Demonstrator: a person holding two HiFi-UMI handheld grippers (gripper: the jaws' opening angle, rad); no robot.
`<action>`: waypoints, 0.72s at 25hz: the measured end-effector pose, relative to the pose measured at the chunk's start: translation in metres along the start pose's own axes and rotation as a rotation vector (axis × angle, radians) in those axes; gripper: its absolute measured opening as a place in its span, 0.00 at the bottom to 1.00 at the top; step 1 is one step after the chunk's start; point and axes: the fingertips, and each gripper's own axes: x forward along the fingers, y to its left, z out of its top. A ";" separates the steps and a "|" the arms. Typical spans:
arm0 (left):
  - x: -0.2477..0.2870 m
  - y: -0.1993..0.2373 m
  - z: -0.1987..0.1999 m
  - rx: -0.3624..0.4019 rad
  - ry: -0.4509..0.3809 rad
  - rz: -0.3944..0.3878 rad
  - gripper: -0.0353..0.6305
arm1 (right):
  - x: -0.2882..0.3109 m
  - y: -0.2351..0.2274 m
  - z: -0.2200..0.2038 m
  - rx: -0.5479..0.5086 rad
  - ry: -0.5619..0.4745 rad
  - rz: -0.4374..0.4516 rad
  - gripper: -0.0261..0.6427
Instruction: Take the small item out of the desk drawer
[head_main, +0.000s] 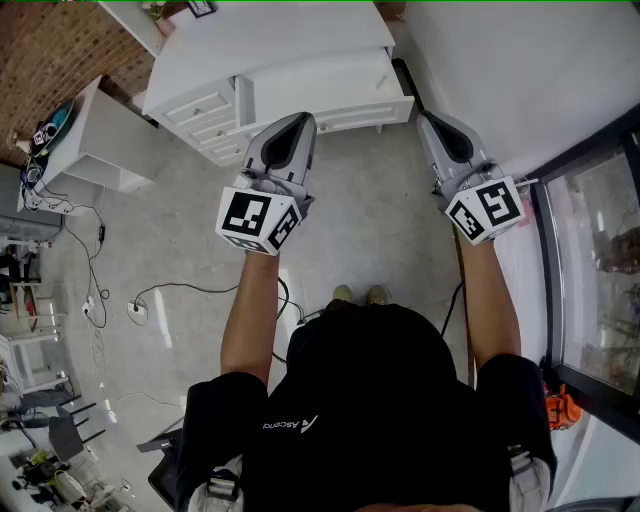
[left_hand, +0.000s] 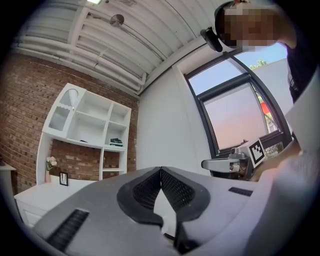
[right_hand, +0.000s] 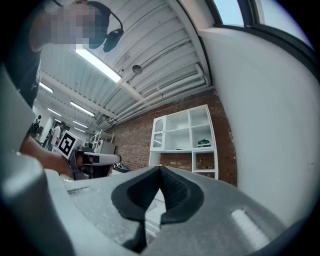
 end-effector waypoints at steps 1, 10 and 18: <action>-0.001 0.001 0.001 0.000 -0.001 -0.002 0.05 | 0.001 0.001 0.001 -0.003 0.001 -0.002 0.04; -0.007 0.012 0.003 -0.007 -0.015 -0.012 0.05 | 0.008 0.011 0.005 0.002 -0.024 -0.009 0.04; -0.013 0.044 0.005 -0.034 -0.040 -0.015 0.06 | 0.031 0.026 0.000 -0.002 -0.011 -0.024 0.04</action>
